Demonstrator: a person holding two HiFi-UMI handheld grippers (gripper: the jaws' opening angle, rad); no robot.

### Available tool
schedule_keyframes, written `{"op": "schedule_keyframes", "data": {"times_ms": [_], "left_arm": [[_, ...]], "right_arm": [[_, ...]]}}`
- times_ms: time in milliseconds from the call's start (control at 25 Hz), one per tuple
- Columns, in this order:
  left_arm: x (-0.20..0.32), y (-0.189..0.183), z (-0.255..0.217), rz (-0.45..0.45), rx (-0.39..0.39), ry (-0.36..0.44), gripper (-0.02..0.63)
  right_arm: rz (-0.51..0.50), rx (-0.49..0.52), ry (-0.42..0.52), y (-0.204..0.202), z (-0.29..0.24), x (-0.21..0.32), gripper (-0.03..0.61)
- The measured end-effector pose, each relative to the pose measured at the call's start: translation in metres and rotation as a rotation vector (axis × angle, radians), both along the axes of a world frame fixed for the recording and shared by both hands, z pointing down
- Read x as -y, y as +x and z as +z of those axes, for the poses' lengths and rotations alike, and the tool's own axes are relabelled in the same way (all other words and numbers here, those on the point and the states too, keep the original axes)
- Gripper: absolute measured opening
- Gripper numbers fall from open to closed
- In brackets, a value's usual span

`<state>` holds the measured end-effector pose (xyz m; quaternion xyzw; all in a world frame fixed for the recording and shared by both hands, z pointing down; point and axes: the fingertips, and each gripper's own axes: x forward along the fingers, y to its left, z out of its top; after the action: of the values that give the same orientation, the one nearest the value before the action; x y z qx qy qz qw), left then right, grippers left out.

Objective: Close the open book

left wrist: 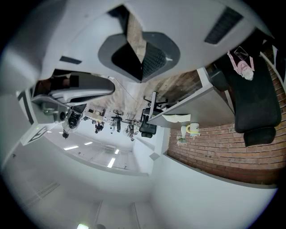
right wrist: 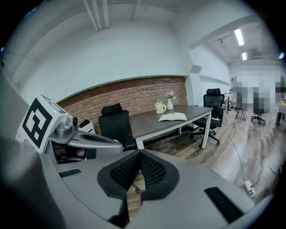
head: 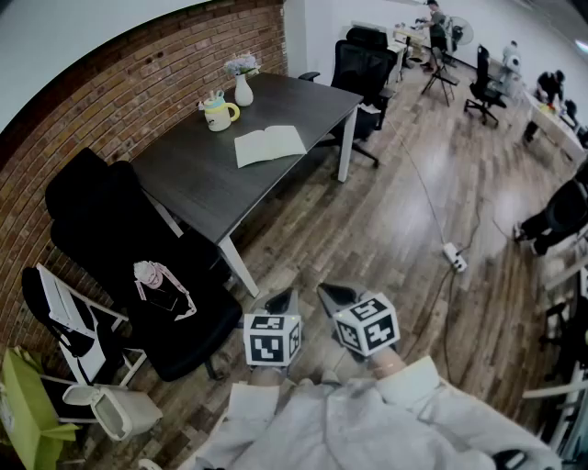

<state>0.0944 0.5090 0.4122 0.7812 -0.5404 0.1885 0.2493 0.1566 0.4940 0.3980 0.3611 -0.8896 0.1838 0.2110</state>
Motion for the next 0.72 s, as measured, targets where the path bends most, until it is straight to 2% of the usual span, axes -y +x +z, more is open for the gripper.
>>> {"op": "schedule_keyframes", "data": {"times_ms": [280,560,720], "left_arm": [[0.011,-0.001,0.000,0.004,-0.007,-0.013,0.006],[0.011,0.005,0.003,-0.007,0.006,-0.015,0.006],[0.015,0.015,-0.010,0.029,-0.026,0.060,0.006]], "right_arm": [[-0.020,0.007,-0.005,-0.004,0.005,0.000,0.006],[-0.038,0.011,0.029,0.000,0.000,0.001,0.006],[-0.030,0.070,0.067,0.004,-0.009,0.006,0.006]]}}
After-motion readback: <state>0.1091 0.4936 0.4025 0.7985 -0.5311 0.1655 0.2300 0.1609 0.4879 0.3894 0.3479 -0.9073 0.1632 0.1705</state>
